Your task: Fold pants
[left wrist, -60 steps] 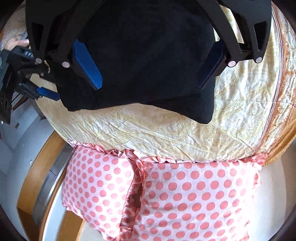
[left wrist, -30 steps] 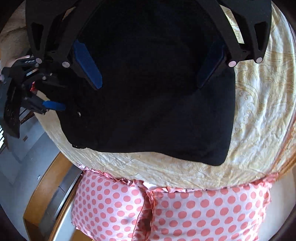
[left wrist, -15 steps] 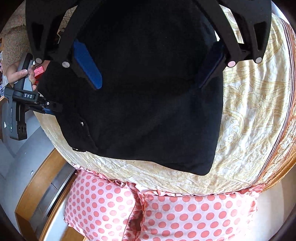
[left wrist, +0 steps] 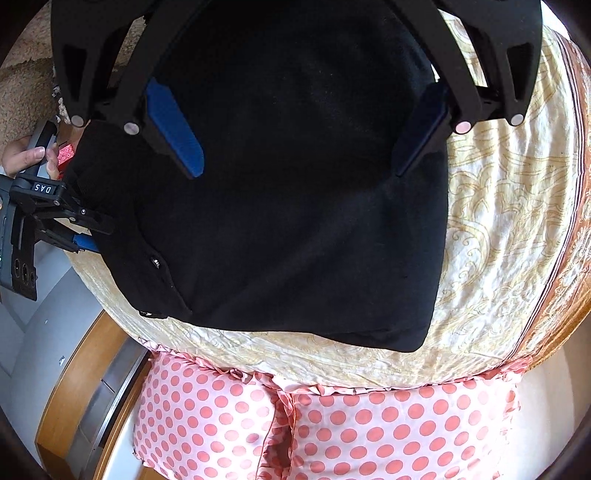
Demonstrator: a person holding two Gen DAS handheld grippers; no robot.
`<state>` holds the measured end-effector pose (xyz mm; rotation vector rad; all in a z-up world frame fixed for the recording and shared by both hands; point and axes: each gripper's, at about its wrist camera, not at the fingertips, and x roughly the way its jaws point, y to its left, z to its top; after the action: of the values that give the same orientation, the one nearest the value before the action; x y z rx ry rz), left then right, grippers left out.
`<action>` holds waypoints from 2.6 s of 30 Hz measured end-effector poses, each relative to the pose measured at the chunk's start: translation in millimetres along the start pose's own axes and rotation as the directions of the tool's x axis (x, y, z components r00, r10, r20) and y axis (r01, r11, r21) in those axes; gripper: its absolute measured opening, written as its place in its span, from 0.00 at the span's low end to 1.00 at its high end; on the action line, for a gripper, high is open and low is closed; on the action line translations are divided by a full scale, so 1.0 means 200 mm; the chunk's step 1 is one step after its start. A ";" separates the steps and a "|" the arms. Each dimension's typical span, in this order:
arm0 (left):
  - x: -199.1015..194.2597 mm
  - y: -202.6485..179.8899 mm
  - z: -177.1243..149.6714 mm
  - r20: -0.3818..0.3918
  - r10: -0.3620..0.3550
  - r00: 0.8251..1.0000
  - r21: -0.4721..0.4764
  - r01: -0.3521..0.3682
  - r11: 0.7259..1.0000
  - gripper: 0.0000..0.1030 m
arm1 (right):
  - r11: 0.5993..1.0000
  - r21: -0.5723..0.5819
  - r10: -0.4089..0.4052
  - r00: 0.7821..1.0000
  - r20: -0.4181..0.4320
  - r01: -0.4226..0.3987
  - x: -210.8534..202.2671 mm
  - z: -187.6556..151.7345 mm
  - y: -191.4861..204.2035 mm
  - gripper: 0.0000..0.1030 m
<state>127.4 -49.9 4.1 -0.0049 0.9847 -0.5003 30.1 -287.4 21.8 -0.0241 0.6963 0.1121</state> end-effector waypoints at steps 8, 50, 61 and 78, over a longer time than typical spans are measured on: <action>0.00 0.00 -0.01 0.002 0.002 1.000 0.013 -0.002 1.000 0.98 | 0.984 0.152 0.098 0.995 0.000 -0.097 0.03 -0.01 -0.12 0.67; 0.01 0.02 0.01 0.004 0.002 1.000 0.003 -0.002 1.000 0.98 | 0.996 -0.085 0.026 0.987 0.157 -0.013 -0.07 0.04 0.11 0.20; -0.12 0.45 0.14 0.039 -0.156 0.987 -0.307 0.160 0.938 0.96 | 0.999 -0.043 0.035 0.990 0.133 -0.030 -0.03 0.01 0.06 0.20; 0.04 0.52 0.21 -0.002 -0.242 0.970 -0.355 0.226 0.907 0.78 | 0.998 -0.007 0.058 0.990 0.127 -0.057 -0.01 -0.01 0.01 0.20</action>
<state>206.9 30.3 -3.1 -0.4412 1.1156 -0.5389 27.9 -285.1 21.4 -0.0006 0.5695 0.1687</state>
